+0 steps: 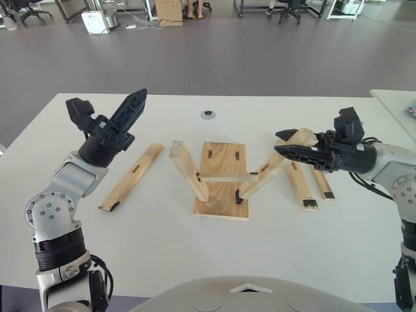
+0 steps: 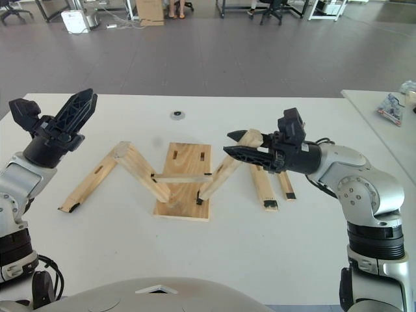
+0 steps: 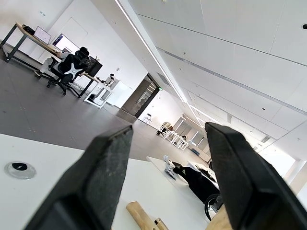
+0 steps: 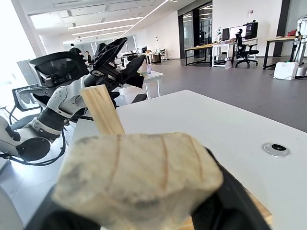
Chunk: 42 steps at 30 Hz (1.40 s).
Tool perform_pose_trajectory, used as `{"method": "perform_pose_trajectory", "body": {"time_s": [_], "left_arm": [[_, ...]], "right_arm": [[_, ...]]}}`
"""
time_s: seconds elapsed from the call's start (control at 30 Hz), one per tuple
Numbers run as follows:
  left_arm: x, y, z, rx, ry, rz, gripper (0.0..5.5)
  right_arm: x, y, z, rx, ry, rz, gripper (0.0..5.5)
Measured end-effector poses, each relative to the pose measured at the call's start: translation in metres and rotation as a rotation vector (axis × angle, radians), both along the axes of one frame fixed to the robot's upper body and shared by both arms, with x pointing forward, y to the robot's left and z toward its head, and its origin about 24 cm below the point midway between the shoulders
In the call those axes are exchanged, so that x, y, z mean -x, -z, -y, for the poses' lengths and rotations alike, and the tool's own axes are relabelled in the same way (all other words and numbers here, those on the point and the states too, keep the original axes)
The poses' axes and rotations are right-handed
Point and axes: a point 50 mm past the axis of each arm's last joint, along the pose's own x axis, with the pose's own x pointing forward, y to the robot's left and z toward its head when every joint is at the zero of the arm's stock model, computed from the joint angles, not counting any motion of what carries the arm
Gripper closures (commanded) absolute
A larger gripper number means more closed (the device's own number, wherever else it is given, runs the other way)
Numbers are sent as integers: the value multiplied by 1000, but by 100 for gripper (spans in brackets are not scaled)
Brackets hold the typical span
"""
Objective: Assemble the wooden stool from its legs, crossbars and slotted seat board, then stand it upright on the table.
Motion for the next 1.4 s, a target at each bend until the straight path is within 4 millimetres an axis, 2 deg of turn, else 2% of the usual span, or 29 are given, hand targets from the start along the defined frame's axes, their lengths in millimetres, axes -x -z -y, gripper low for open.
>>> {"method": "perform_pose_trajectory", "body": {"time_s": [0.43,0.57,0.7,0.83,1.13,1.27,1.4], "left_arm": [[4,-1,4,9,2,10,275],[9,-1,12,10,5,20,275],[14,-2,22,-9,22,22,275],[15,-4,22,8,23,28,275],[15,-3,25,0,22,23,275],[16,-5,28,-22,19,36,275],[15,-3,30,-31,21,35,275]], "right_arm": [[-7,-8,-14,120,-116,46,339],[2,-8,-20,149,-105,74,339],[9,-2,-17,119,-56,76,339],[12,0,-14,110,-31,83,339],[30,2,-27,144,-32,163,340],[30,4,-29,146,-24,162,340],[19,5,-27,133,-20,140,340]]}}
